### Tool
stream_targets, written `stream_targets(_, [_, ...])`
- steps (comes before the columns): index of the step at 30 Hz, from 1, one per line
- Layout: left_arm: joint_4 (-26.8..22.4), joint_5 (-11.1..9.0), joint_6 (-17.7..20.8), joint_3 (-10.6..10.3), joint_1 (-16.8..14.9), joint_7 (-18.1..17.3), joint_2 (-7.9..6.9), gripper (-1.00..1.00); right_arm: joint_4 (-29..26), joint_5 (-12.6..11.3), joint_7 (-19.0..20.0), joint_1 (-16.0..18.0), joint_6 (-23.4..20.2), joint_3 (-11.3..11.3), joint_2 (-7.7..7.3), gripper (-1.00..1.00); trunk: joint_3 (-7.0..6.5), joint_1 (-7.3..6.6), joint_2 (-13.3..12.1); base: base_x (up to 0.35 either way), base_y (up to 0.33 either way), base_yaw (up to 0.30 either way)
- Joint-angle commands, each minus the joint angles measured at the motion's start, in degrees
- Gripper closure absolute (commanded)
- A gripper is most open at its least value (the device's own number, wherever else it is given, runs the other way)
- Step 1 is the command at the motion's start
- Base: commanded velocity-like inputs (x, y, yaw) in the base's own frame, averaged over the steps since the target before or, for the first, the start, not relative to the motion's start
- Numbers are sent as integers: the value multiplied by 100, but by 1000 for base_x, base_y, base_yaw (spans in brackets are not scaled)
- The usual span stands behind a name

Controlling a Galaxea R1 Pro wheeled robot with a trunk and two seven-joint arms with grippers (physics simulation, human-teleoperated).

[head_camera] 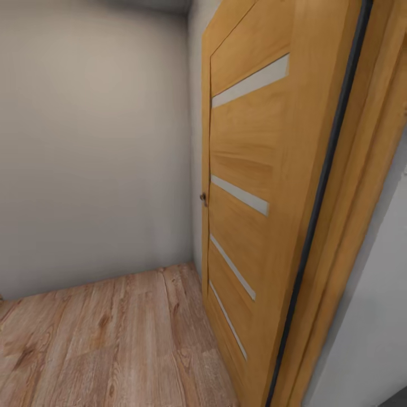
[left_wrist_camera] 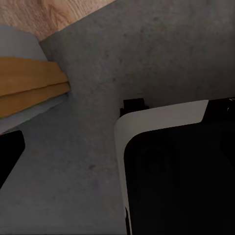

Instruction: Move the two storage containers from the living room to the garage. In the garage, place one container on the floor and stack the other container on top of it (either order is fine).

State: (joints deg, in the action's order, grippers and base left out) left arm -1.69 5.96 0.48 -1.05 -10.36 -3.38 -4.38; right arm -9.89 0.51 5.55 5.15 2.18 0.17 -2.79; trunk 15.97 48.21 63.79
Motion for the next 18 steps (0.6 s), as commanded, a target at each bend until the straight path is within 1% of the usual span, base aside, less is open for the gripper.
stream_targets(1, [-7, 59, 5, -6, -2, -13, -2, -100, 5, 7, 16, 4, 19, 0, -2, -100, 7, -2, 4, -170, 0, 2])
stream_targets(9, [-7, 58, 5, -8, -2, -13, -2, -100, 5, 8, 16, 4, 19, 0, -2, -100, 8, -2, 4, -71, 0, 18])
stream_targets(13, [-7, 58, 5, -9, -2, -13, -2, -100, 5, 7, 16, 4, 19, 0, 0, -100, 17, -2, 4, -13, 0, 164])
stream_targets(18, [-7, 60, 5, -9, -2, -13, -2, -100, 5, 8, 16, 4, 19, 0, -2, -100, 33, -2, 4, -4, 0, 235])
